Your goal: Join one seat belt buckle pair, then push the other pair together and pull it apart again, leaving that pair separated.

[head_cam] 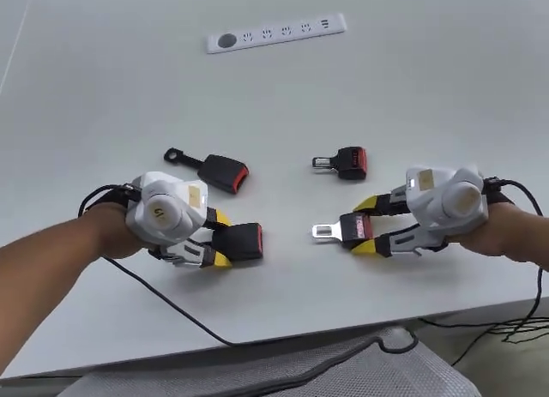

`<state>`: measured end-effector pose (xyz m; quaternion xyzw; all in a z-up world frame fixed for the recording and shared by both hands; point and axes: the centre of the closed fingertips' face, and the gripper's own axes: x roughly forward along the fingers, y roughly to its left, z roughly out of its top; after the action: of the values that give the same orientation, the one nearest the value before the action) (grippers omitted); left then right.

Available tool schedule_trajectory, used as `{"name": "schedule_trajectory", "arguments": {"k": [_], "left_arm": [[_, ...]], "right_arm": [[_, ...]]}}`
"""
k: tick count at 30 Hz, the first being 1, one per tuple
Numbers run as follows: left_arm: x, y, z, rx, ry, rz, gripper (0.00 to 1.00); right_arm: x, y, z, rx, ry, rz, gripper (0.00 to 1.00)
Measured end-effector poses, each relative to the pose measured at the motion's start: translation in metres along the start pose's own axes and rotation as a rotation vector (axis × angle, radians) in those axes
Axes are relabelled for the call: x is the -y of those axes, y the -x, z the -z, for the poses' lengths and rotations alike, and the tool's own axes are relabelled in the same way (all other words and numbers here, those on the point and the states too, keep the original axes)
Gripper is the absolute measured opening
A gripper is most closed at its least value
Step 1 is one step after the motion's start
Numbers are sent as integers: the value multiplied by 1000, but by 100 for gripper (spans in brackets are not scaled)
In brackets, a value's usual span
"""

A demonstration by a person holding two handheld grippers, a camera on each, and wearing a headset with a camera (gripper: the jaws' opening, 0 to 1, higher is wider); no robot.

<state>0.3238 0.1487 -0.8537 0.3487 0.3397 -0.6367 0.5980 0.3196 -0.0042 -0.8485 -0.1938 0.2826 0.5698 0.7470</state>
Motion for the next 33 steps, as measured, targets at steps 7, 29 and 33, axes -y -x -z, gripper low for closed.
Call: {"name": "schedule_trajectory", "arguments": {"k": [7, 29, 33], "left_arm": [[1, 0, 0, -11, 10, 3, 33], [-4, -1, 6, -70, -25, 28, 33], [-4, -1, 6, -77, -24, 30, 33]], "right_arm": [[-1, -10, -10, 43, -25, 0, 35], [-11, -47, -38, 130, -49, -12, 35], [-12, -49, -37, 118, -30, 0, 35]]}}
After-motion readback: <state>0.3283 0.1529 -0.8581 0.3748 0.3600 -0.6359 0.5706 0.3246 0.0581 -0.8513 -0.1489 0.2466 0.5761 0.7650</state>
